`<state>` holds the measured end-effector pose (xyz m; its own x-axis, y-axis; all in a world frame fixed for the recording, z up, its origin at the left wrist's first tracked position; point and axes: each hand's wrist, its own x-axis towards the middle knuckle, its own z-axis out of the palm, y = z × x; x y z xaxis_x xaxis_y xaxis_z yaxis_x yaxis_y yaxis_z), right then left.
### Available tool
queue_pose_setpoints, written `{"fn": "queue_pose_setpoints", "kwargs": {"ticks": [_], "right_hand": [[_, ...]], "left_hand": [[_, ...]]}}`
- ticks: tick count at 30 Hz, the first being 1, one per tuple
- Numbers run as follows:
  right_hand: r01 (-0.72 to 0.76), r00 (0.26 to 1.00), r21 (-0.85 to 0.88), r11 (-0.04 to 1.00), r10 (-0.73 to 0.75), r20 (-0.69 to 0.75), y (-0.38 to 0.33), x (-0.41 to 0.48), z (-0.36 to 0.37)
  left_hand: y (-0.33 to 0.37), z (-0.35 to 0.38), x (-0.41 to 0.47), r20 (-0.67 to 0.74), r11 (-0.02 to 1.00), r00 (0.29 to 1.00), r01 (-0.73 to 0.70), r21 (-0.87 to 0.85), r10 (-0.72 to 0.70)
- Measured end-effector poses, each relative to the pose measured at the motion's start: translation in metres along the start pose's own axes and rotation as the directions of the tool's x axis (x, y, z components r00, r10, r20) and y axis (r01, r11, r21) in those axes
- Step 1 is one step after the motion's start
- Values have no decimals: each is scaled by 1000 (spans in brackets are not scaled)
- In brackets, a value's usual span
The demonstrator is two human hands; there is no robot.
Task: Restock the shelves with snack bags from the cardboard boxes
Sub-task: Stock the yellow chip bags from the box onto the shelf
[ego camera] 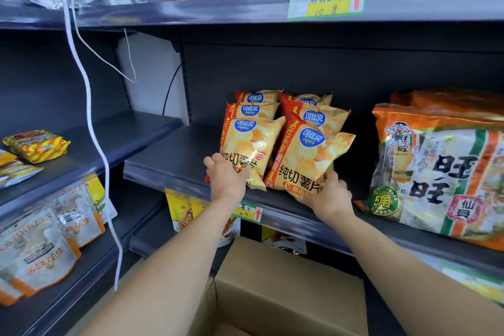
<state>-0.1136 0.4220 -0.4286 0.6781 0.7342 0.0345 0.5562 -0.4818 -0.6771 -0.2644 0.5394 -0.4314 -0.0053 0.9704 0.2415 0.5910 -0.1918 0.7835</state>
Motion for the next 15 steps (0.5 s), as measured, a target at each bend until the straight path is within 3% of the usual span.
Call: {"fn": "queue_pose_setpoints", "kwargs": {"ticks": [7, 15], "right_hand": [[-18, 999, -71, 997, 20, 27, -1, -1, -1], [-28, 999, -75, 997, 27, -18, 0, -13, 0]], "left_hand": [[-6, 3, -4, 101, 984, 995, -32, 176, 14], [-14, -10, -20, 74, 988, 995, -76, 133, 66]]}}
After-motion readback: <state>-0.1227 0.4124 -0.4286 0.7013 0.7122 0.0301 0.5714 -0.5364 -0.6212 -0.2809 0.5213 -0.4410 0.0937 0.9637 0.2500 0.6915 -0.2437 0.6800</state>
